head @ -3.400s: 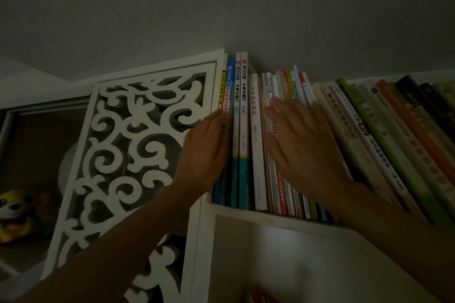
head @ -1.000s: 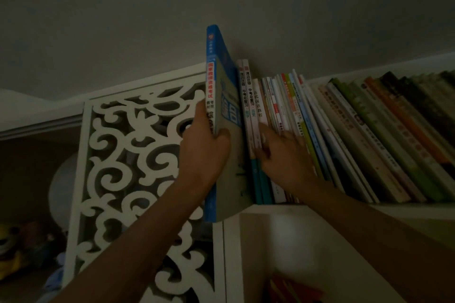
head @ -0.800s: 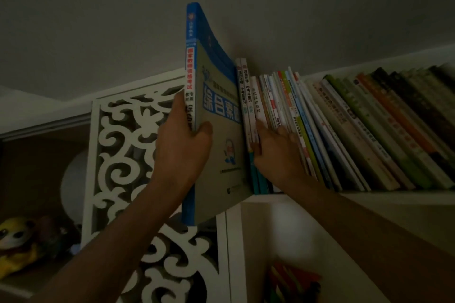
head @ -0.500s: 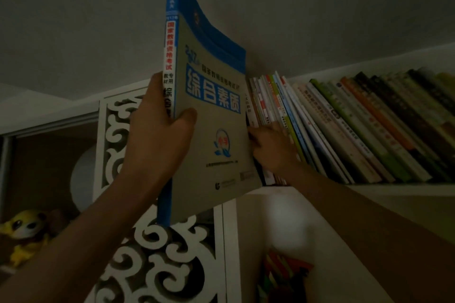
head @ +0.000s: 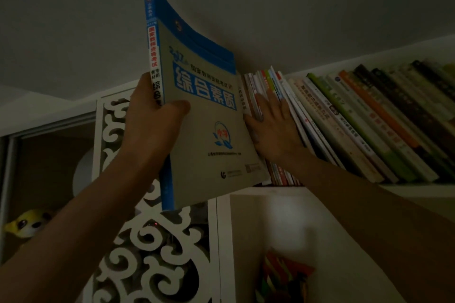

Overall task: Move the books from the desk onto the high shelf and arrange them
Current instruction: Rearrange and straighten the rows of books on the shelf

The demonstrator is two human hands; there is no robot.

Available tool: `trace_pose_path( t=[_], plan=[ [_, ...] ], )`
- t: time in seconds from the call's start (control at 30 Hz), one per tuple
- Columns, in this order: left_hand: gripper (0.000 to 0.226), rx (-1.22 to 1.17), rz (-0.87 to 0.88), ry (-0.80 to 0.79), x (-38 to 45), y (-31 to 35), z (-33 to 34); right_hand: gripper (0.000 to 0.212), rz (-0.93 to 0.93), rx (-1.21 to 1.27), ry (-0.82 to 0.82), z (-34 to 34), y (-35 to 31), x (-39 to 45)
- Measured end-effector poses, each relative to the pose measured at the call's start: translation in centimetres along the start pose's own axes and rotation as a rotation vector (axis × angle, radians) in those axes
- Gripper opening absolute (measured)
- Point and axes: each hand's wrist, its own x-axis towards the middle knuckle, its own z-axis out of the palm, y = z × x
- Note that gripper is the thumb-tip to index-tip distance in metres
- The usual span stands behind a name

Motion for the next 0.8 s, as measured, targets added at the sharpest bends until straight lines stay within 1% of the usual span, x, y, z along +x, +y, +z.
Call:
trace_pose_path(
  t=[0.17,0.33,0.43,0.5,0.6,0.8],
  plan=[
    [0.034,-0.006,0.017,-0.021,-0.5,0.0,0.8,0.06,-0.093,-0.206,0.148,1.1,1.7,-0.2],
    [0.033,0.015,0.032,-0.015,-1.0,0.0,1.6,0.067,-0.073,-0.187,0.2,0.9,2.5,-0.9],
    [0.034,0.056,0.072,-0.008,-1.3,0.1,1.8,0.059,-0.096,-0.188,0.177,0.8,3.1,-0.8],
    [0.034,0.048,0.066,-0.004,-1.5,0.0,1.9,0.054,-0.106,-0.189,0.173,0.9,3.6,-0.9],
    [0.031,0.024,0.038,0.008,-1.7,-0.4,2.3,0.052,-0.101,-0.19,0.217,0.7,4.0,-1.0],
    [0.033,0.037,0.039,0.045,-2.2,-0.7,3.4,0.061,-0.068,-0.152,0.268,0.5,4.7,-1.2]
  ],
)
